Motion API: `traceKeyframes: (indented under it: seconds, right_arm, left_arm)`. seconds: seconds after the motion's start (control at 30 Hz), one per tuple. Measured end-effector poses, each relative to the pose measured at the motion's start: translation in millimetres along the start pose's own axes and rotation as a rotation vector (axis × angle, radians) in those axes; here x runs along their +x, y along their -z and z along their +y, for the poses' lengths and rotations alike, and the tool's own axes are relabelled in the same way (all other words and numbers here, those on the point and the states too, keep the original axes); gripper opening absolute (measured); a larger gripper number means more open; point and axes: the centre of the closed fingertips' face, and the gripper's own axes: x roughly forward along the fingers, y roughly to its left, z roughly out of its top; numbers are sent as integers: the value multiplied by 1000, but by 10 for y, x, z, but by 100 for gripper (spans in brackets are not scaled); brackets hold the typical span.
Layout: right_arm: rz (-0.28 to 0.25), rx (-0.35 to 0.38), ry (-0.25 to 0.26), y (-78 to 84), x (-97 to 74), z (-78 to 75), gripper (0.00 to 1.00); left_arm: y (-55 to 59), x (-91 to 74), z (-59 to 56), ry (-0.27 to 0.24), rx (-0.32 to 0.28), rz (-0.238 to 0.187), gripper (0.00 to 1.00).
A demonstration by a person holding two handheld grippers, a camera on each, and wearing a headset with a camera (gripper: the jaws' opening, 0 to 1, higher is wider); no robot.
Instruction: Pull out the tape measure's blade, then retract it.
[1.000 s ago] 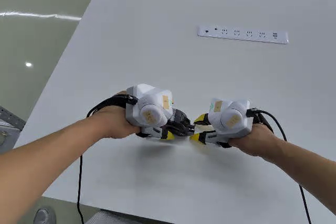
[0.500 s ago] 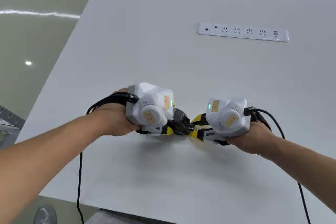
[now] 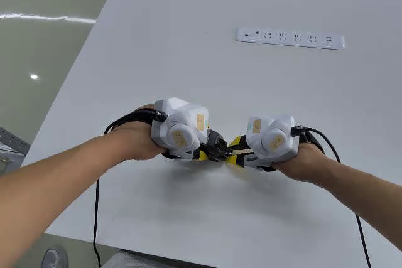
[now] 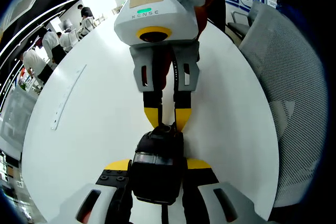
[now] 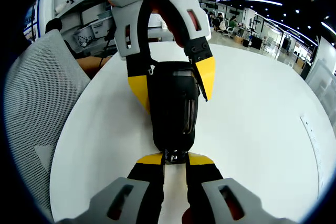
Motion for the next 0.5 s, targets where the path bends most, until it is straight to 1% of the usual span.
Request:
traceKeyframes:
  seconds: [0.27,0.5]
  right_arm:
    - [0,5,-1,19,-16,-6,11]
    - [0,16,-5,59,-49,-11,11]
  left_arm:
    - [-2,3,0,11,-1,7,32]
    - [-12,3,-2,7,-3,5,31]
